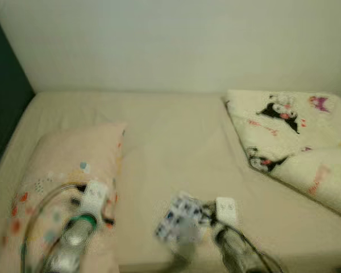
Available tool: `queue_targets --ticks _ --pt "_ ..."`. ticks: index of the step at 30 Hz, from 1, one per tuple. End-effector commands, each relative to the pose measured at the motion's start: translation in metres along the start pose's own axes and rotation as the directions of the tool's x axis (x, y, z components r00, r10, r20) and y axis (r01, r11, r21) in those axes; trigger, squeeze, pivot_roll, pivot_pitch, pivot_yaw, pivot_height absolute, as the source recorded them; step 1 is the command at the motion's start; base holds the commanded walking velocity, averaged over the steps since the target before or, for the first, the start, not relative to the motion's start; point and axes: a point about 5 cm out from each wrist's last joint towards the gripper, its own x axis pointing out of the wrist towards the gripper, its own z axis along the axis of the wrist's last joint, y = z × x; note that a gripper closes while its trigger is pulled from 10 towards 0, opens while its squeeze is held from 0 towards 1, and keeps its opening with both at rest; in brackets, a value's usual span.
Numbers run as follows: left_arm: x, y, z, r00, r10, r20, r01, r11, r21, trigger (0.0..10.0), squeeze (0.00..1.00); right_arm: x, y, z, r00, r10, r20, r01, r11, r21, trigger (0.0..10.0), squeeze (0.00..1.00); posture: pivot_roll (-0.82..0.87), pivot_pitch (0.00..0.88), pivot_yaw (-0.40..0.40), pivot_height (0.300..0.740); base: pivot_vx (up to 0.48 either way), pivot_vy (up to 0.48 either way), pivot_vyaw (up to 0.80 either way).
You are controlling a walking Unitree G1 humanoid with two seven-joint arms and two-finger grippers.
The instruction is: Clean up the room
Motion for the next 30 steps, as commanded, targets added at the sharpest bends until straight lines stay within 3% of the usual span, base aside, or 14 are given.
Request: queue_targets --ticks 1,11,30 --pt "-0.0009 0.0008 -0.0026 1.0 -0.01 -0.01 0.01 1.0 0.016 10.0 0.0 -0.0025 -0.0009 -0.009 1.0 -0.008 -0.025 0.008 1.0 0.004 10.0 0.0 0.16 0.0 0.043 0.74 0.0 0.0 0.0" --pt "-0.0034 0.0004 -0.0049 1.0 -0.014 -0.01 0.015 1.0 0.017 10.0 0.0 -0.0026 -0.0023 -0.0092 1.0 -0.011 -0.028 0.012 1.0 0.013 10.0 0.0 0.16 0.0 0.033 0.74 0.0 0.0 0.0" --pt "-0.0034 -0.0004 -0.0054 1.0 0.011 -0.012 -0.012 1.0 -0.012 10.0 0.0 -0.0014 -0.0056 -0.0071 0.999 -0.005 -0.036 0.006 1.0 0.022 10.0 0.0 0.15 0.0 0.01 0.68 0.0 0.0 0.0"
